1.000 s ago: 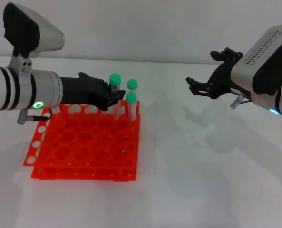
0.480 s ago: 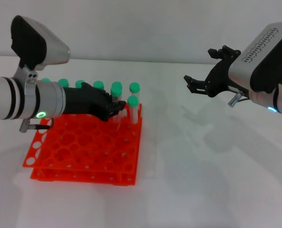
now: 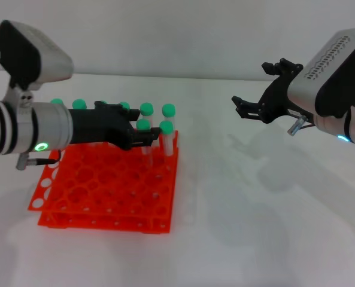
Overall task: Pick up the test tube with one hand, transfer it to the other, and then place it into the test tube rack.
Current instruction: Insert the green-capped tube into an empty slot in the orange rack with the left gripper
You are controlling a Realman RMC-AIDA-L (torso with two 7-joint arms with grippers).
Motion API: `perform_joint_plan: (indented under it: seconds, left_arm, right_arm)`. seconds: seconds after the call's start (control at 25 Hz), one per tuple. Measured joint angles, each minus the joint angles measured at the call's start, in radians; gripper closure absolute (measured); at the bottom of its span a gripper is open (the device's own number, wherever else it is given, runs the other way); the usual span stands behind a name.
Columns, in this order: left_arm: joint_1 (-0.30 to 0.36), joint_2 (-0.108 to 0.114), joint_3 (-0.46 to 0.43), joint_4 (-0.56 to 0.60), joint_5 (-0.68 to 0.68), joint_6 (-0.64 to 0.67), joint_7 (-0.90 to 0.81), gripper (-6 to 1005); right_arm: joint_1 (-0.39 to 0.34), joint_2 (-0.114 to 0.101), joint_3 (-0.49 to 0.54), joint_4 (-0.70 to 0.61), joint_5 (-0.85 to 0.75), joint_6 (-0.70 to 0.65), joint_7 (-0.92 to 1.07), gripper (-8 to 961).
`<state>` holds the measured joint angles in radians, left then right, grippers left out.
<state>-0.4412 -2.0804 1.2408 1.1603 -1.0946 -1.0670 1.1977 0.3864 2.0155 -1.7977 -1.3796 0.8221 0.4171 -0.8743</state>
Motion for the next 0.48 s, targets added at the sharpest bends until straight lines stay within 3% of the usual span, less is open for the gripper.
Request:
perform_joint_plan:
  seconds: [0.2,0.36,0.48]
  left_arm:
    - [0.124,0.003,-0.007,0.130,-0.092,-0.011,0.016,360]
    - [0.249,0.002,-0.064,0.203,-0.285,-0.041,0.123,285]
    - [0.330,-0.001,-0.121,0.180,-0.483,-0.078,0.279,268]
  right_arm:
    - [-0.021,-0.001,0.009,-0.022,0.001,0.000,0.000,84]
    - [-0.055,-0.002,0.027,-0.062,0.002,-0.003,-0.001,84]
    - [-0.088,-0.004,0.042,-0.096,0.002,-0.012,-0.003,84]
